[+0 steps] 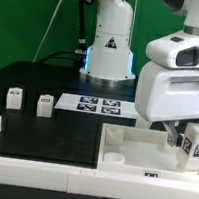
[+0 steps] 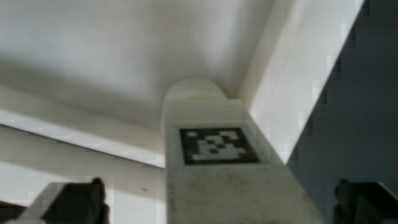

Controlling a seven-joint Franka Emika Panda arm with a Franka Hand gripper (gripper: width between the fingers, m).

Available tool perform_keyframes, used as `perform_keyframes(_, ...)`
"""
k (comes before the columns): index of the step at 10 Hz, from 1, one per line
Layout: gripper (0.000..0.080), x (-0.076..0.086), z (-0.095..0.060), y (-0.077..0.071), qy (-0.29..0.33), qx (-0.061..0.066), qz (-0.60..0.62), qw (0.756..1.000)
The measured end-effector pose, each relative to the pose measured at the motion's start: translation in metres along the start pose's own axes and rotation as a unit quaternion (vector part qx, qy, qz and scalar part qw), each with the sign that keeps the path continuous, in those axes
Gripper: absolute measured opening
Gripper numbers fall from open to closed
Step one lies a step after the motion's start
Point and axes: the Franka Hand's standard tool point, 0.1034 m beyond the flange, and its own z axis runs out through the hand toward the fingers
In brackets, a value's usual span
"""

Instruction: Assemble one leg

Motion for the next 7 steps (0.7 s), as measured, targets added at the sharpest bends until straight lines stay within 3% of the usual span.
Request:
perform_keyframes(1,0.0622,0.0,0.0,-0.0005,0.0,0.0,0.0,1.0)
perform_keyframes(2,0.0439,-0.0001,0.0001,-0.0004,0.0,0.0,0.0,1.0)
perform_keyframes(3,0.0439,-0.0001,0.0001,-0.0003,0.0,0.0,0.0,1.0)
perform_keyframes(4,0.0292,-0.0001,0.0,0.0001,0.0,0.0,0.012,1.0)
perform_keyframes(7,0.0294,0.0,0.0006,0.0009,0.003,0.001,0.076,0.997)
